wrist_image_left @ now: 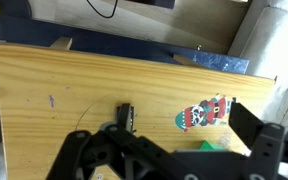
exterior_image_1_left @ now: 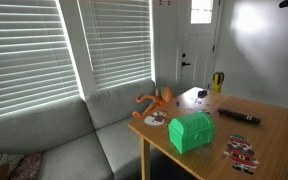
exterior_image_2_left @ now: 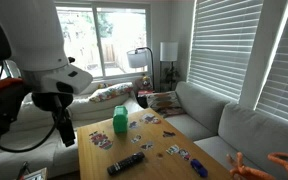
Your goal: Press the button in the middle of the ring on the black remote
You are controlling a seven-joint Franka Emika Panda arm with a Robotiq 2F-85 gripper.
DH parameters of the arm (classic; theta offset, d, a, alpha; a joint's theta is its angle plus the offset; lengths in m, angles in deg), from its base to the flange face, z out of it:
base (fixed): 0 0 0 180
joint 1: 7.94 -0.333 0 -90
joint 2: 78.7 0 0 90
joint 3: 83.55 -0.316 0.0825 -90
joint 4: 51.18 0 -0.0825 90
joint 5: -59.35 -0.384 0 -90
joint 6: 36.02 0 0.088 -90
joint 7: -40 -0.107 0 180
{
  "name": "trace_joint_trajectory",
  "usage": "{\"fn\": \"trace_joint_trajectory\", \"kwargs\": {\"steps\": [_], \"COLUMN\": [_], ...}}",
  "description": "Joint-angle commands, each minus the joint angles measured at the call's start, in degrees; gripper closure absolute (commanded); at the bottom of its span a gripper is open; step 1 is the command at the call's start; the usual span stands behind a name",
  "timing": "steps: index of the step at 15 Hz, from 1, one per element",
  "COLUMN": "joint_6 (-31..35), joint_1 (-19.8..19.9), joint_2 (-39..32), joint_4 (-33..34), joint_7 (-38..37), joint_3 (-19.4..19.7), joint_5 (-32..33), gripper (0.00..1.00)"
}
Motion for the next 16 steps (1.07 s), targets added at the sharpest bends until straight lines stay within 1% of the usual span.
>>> {"fn": "trace_joint_trajectory", "kwargs": {"steps": [1, 9, 13, 16], "joint_6": [-0.1, -0.1, 0.8, 4.5], "joint_1": [0.8, 0.4, -3.0, -5.0], "joint_2": [-0.2, -1.0, -7.3, -11.7], "joint_4": [0.1, 0.5, 2.6, 3.1], "joint_7": [0.5, 1.0, 7.5, 12.3], "joint_3": [-0.5, -0.5, -2.0, -2.9], "joint_5": [-0.4, -0.3, 4.2, 7.4], "gripper": [0.0, 0.0, 0.0, 0.0]}}
